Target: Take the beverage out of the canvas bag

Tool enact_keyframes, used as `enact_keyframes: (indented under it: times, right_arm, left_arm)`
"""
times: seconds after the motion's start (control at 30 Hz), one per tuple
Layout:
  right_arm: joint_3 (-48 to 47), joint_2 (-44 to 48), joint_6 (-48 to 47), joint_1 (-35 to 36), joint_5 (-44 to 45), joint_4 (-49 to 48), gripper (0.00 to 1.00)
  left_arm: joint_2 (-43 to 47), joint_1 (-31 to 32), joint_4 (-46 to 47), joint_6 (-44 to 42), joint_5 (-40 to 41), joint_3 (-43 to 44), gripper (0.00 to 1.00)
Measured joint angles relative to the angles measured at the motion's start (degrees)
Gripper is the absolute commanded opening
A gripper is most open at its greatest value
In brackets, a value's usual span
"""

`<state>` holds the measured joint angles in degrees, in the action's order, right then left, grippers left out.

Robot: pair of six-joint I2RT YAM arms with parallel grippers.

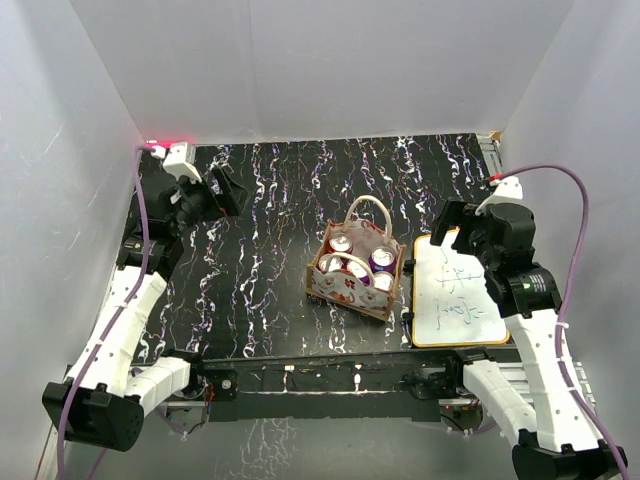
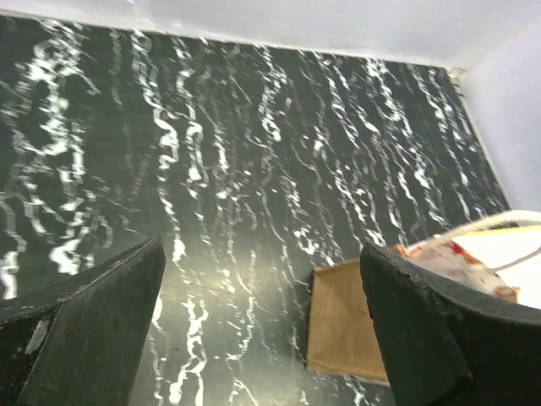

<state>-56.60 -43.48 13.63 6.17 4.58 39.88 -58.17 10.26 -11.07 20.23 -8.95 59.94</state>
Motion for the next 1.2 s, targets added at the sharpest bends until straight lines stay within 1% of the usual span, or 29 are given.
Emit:
enact_keyframes:
  times: [0.17, 0.27, 0.33, 0.43, 0.53, 0.73, 0.87, 1.07, 1.1, 1.2]
  right_arm:
    - [3.61, 0.04, 0.48, -1.22, -7.15, -2.16, 0.98]
    - [5.07, 0.02, 1.09, -1.62, -11.87, -3.45, 0.98]
    - [6.25, -0.31, 1.55, -1.81, -16.5, -4.52, 0.98]
    - [7.3, -1.95, 1.97, -1.84, -22.64, -5.51, 0.98]
    - [7.74, -4.79, 2.62, -1.84, -27.61, -5.53, 0.98]
    - [7.74, -9.4, 2.84, -1.84, -35.6, -4.37, 0.98]
    - [7.74, -8.94, 2.84, -1.84, -37.79, -3.52, 0.98]
    - [7.63, -8.13, 3.26, -1.84, -42.4, -3.58, 0.98]
    - [7.63, -8.13, 3.43, -1.84, -43.32, -3.69, 0.98]
    - [7.63, -7.93, 4.24, -1.79, -46.73, -4.61, 0.92]
  left_arm:
    - [-1.84, 0.31, 3.37, 4.87, -9.09, -4.26, 0.97]
    - [-3.3, 1.05, 7.19, 9.27, -14.91, -8.22, 0.97]
    - [-4.11, 2.08, 9.66, 12.24, -18.08, -10.95, 0.97]
    - [-5.27, 4.11, 12.02, 15.52, -21.33, -13.09, 0.97]
    - [-6.6, 6.82, 13.94, 17.79, -23.65, -13.25, 0.97]
    - [-7.85, 13.16, 15.85, 18.88, -25.16, -12.55, 0.97]
    - [-10.08, 18.45, 16.15, 18.1, -24.74, -10.34, 0.97]
    - [-14.6, 28.59, 15.28, 14.67, -22.14, -5.64, 0.97]
    - [-15.12, 29.92, 15.08, 14.12, -21.7, -5.14, 0.97]
    - [-16.22, 34.45, 14.84, 12.31, -20.65, -4.37, 0.97]
